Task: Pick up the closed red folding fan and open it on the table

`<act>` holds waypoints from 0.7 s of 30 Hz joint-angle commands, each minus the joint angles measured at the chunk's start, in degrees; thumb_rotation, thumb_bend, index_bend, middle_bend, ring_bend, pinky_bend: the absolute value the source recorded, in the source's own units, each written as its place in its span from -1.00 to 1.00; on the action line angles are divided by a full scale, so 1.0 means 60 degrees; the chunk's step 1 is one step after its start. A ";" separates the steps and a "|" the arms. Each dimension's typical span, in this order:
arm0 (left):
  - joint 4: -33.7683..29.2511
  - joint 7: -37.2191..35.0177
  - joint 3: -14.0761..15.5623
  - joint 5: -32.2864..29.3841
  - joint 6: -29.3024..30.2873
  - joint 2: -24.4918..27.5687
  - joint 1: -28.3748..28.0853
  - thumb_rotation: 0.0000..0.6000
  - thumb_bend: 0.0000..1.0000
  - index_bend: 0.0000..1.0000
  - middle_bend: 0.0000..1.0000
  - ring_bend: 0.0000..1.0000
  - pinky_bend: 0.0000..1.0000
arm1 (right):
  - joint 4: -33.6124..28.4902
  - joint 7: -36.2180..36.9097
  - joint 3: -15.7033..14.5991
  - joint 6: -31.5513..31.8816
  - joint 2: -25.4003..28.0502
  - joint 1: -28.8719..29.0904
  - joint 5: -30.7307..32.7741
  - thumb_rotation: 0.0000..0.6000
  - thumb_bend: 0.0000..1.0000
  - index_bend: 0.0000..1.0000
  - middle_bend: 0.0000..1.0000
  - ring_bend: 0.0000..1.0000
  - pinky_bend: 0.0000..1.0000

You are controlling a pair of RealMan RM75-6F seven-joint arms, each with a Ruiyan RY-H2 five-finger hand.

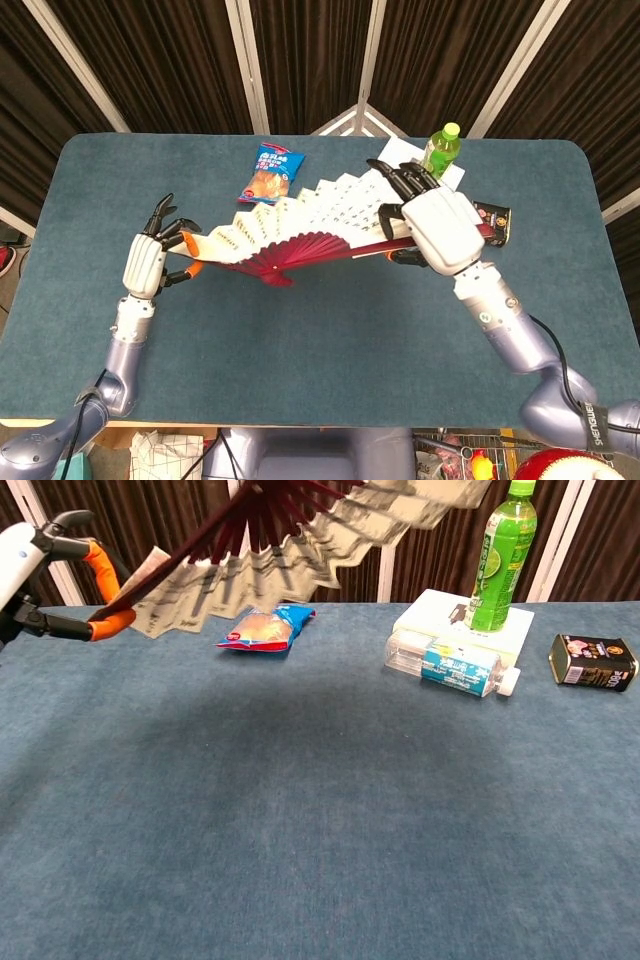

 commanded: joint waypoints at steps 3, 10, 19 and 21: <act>0.0574 0.0226 0.0044 -0.0018 0.0028 -0.0121 -0.0026 1.00 -0.15 0.35 -0.22 -0.99 -0.63 | 0.0477 0.0035 -0.0181 0.0071 -0.0110 -0.0154 -0.0185 1.00 -0.21 0.76 -0.75 -0.57 -0.68; 0.1125 0.0245 0.0124 -0.0017 0.0221 -0.0275 -0.0003 1.00 -0.15 0.35 -0.22 -0.99 -0.63 | 0.0819 0.0129 -0.0286 0.0058 -0.0217 -0.0258 -0.0207 1.00 -0.21 0.76 -0.75 -0.57 -0.68; 0.1520 0.0498 0.0287 0.0042 0.0380 -0.0464 -0.0090 1.00 -0.15 0.34 -0.22 -0.99 -0.63 | 0.1205 -0.0007 -0.0715 -0.0303 -0.0492 -0.0343 -0.0281 1.00 -0.21 0.72 -0.76 -0.57 -0.68; 0.1575 0.0568 0.0308 0.0036 0.0355 -0.0493 -0.0094 1.00 -0.15 0.34 -0.22 -0.99 -0.64 | 0.1235 -0.0106 -0.0757 -0.0384 -0.0517 -0.0334 -0.0219 1.00 -0.21 0.52 -0.76 -0.59 -0.67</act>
